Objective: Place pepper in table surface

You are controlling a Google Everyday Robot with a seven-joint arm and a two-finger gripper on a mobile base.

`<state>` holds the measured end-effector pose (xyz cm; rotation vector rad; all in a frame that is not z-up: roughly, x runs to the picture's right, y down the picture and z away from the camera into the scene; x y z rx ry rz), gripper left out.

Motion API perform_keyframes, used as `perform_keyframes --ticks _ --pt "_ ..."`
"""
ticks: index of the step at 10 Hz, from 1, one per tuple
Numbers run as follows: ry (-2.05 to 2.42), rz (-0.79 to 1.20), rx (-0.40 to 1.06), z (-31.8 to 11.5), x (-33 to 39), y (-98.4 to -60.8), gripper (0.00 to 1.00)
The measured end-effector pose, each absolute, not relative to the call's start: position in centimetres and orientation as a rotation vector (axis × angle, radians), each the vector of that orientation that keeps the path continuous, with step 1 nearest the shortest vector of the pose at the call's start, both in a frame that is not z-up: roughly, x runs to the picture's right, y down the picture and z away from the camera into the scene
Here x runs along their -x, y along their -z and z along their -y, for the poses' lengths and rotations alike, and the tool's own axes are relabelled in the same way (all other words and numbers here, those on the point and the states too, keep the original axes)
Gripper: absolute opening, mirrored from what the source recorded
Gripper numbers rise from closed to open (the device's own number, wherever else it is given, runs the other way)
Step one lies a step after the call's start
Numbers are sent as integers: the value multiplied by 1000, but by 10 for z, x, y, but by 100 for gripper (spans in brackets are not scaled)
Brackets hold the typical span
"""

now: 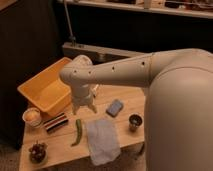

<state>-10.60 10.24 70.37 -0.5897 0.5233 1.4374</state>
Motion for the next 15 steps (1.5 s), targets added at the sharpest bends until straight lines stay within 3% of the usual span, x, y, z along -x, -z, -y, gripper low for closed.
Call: perform_keyframes --ticks 7,11,15 --pt "-1424 -523 608 -102 108 -705 65" --pt "-1365 -497 774 -105 113 -744 65" --pt "-1339 -493 813 -127 128 -766 65"
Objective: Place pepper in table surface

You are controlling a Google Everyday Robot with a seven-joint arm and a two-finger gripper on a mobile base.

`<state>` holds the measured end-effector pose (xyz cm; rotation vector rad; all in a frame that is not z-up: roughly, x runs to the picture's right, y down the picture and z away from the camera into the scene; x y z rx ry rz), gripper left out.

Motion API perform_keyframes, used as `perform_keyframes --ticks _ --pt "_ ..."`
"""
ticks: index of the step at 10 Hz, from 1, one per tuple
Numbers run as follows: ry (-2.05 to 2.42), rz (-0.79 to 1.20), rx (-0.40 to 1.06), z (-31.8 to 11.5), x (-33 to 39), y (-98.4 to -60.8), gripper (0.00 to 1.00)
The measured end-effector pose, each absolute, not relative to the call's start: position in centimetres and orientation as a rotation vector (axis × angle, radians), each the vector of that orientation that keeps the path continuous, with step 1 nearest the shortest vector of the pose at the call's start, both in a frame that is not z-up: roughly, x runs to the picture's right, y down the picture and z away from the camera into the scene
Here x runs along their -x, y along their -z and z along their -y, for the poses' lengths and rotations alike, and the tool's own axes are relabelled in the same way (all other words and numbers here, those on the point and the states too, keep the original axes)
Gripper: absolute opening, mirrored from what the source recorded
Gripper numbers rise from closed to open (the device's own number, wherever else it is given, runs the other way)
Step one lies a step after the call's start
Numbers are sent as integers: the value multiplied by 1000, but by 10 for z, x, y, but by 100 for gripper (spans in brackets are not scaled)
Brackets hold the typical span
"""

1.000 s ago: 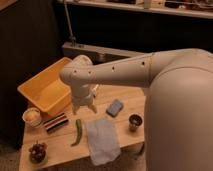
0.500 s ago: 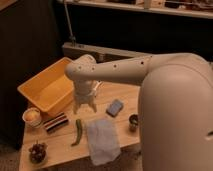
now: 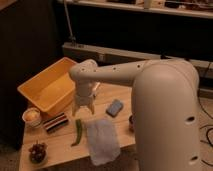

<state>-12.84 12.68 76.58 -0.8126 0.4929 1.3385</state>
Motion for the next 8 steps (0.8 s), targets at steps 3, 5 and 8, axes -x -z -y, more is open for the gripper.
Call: perform_keyframes --ticks 3,5,8 --pt "-1310 -480 801 -158 142 -789 65" --pt "-1303 -448 783 -169 148 -801 65" --pt "-1292 -405 789 -180 157 -815 65"
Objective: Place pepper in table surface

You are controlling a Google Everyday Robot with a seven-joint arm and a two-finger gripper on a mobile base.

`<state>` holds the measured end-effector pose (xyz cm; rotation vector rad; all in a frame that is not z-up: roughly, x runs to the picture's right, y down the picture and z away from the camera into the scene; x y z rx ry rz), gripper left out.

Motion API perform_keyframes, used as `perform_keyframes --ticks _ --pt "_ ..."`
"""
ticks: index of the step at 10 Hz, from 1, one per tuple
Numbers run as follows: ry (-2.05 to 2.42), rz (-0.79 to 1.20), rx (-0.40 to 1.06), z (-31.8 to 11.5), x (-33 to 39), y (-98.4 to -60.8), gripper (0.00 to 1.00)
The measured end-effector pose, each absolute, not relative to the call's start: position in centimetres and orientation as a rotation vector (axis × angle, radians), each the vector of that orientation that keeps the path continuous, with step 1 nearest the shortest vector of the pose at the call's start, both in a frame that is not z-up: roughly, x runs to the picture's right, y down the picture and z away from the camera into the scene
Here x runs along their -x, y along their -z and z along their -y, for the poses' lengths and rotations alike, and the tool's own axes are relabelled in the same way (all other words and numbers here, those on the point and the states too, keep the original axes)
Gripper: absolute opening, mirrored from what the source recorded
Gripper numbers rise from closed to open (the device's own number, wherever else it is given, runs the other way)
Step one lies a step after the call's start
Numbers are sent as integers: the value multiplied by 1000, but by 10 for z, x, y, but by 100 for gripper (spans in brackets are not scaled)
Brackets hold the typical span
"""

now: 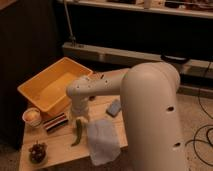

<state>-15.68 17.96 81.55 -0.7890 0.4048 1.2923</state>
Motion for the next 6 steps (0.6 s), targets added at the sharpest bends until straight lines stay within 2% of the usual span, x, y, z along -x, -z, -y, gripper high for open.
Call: perform_keyframes --ticks 6 --pt "-1268 -397 822 -195 170 -834 65"
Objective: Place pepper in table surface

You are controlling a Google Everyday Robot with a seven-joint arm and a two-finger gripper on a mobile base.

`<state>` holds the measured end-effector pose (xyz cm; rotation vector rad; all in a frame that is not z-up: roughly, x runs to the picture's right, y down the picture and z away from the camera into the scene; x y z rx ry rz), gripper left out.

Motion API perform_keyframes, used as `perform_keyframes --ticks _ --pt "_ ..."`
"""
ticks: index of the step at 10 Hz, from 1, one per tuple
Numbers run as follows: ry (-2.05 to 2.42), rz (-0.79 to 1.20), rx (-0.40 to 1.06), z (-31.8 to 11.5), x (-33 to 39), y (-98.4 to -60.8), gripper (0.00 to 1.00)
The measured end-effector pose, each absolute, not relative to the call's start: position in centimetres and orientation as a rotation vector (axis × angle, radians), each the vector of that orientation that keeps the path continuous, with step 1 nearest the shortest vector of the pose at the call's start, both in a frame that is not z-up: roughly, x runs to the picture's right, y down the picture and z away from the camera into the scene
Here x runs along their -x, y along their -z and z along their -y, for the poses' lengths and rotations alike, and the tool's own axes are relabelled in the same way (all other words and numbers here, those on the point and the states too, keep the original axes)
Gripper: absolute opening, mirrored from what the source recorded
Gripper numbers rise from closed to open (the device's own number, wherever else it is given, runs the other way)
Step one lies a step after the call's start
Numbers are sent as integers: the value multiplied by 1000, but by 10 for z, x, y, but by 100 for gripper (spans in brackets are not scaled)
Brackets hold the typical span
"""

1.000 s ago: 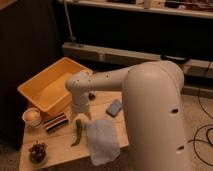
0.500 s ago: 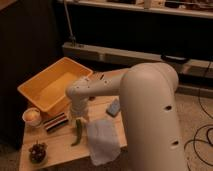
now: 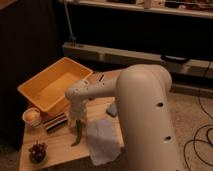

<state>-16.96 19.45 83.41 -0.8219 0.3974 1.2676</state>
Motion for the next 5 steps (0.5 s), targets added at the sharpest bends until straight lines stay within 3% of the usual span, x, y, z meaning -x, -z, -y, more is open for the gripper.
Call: perform_keyframes --ticks 3,5 --pt "-1266 -407 833 -198 171 -838 64" --pt "-1263 -419 838 -199 171 -839 47"
